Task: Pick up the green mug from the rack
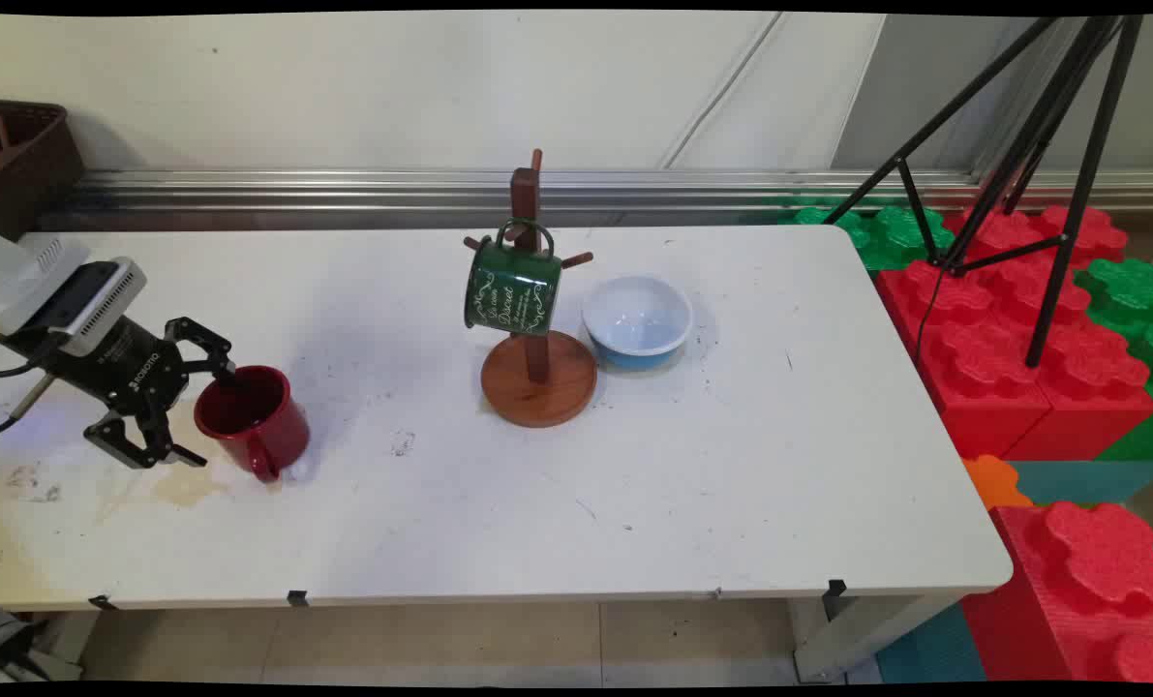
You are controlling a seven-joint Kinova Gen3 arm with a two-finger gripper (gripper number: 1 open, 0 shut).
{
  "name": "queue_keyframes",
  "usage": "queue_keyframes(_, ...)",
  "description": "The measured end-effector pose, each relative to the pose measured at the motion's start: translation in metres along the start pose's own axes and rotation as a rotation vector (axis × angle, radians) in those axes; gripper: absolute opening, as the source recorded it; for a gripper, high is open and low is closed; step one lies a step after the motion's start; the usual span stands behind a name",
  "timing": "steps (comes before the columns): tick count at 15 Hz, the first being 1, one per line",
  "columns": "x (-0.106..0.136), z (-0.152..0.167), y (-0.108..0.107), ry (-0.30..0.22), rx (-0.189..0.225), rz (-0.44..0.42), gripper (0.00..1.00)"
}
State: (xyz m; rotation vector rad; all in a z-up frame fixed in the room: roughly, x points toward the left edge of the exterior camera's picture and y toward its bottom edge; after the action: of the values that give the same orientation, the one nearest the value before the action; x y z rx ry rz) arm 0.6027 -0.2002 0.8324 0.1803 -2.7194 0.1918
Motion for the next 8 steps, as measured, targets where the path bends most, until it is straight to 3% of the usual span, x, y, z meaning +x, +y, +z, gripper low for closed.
queue_keyframes(8,0.013,-0.024,-0.005,0.076,-0.014,-0.04,1.0)
